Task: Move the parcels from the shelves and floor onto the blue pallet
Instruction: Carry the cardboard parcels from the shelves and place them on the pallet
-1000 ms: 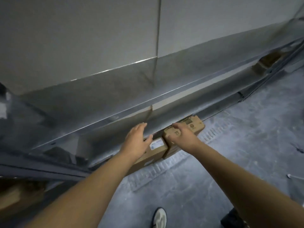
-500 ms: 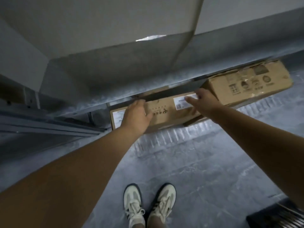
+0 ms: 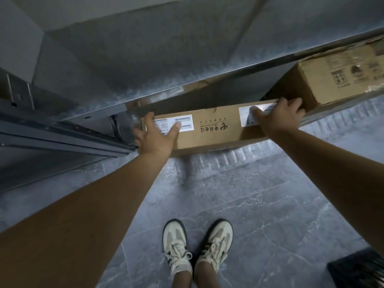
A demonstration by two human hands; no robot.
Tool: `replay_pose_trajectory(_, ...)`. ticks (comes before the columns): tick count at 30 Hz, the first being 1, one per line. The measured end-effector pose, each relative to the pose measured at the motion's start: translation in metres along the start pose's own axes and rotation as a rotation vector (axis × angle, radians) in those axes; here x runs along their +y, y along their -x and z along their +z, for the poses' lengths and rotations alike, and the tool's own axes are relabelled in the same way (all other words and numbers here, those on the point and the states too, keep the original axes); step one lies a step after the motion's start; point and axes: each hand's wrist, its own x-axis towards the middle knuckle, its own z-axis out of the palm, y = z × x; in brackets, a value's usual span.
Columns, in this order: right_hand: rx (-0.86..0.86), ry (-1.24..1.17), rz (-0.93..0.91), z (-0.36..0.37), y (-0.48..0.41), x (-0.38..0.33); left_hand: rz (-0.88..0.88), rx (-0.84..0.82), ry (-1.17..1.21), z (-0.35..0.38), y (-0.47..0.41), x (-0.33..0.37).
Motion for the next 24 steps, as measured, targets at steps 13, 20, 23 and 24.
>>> replay_pose_trajectory(13,-0.224,-0.404,0.090,-0.017,0.039,0.041,-0.146,0.023,0.166,-0.015,0.047,-0.030)
replay_pose_trajectory(20,-0.111,-0.252,0.100,-0.113,0.094,0.069,-0.115,-0.220,0.068,-0.077,0.110,-0.018)
replay_pose_trajectory(23,-0.129,-0.195,0.140,-0.160,0.115,0.086,-0.064,-0.241,0.022,-0.106,0.133,0.019)
replay_pose_trajectory(24,-0.122,-0.218,0.160,-0.178,0.121,0.094,-0.023,-0.243,0.018,-0.116,0.143,0.034)
